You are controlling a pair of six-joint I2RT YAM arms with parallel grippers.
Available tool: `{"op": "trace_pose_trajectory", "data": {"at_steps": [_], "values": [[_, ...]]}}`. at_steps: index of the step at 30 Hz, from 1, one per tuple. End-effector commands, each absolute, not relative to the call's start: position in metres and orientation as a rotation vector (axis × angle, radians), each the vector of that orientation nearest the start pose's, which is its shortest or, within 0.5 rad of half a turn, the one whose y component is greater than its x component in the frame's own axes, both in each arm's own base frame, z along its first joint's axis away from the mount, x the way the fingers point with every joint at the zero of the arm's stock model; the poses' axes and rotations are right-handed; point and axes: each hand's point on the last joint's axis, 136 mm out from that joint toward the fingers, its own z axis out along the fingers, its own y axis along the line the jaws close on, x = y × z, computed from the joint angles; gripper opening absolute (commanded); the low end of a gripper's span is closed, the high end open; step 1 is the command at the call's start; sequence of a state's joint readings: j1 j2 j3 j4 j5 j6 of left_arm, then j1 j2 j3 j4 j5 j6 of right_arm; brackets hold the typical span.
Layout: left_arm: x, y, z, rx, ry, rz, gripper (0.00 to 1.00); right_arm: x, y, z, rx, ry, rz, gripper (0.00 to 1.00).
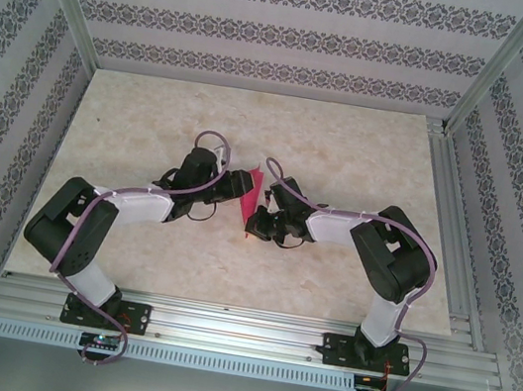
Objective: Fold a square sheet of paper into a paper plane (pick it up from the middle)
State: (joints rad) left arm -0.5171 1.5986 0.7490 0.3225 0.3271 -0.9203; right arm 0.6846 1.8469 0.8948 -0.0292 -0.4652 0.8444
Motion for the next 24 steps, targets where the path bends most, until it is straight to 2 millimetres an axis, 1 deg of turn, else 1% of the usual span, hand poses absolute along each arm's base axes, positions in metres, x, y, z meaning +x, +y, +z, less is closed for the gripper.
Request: {"op": "trace_pose_trajectory", "data": {"at_steps": [1,4,9,11,13,16,19,20,22,23,24], "values": [[0.347,-0.261,0.111,-0.202,2.318,-1.143,0.54,0.270,0.312,-0.001,0.060,2.872,1.023,0.05],[0.344,-0.267,0.105,-0.166,2.326,-1.186,0.54,0.270,0.312,0.000,0.059,2.870,1.022,0.05],[0.344,-0.277,0.084,-0.122,2.391,-1.206,0.52,0.270,0.312,0.000,0.063,2.870,1.023,0.05],[0.344,-0.277,0.074,-0.122,2.413,-1.204,0.51,0.271,0.312,0.001,0.065,2.867,1.021,0.05],[0.346,-0.279,0.068,-0.113,2.425,-1.208,0.44,0.271,0.312,0.002,0.064,2.866,1.019,0.05],[0.351,-0.288,0.066,-0.092,2.409,-1.253,0.31,0.271,0.313,0.002,0.065,2.864,1.024,0.05],[0.356,-0.291,0.064,-0.070,2.410,-1.261,0.26,0.271,0.312,0.002,0.064,2.868,1.021,0.05],[0.357,-0.291,0.065,-0.064,2.402,-1.261,0.24,0.271,0.312,0.002,0.067,2.866,1.019,0.05],[0.359,-0.289,0.066,-0.069,2.398,-1.258,0.23,0.271,0.312,0.002,0.068,2.866,1.018,0.05],[0.359,-0.288,0.066,-0.063,2.397,-1.260,0.20,0.272,0.312,0.003,0.067,2.865,1.018,0.05],[0.360,-0.286,0.064,-0.068,2.404,-1.250,0.19,0.271,0.312,0.002,0.067,2.867,1.018,0.05]]}}
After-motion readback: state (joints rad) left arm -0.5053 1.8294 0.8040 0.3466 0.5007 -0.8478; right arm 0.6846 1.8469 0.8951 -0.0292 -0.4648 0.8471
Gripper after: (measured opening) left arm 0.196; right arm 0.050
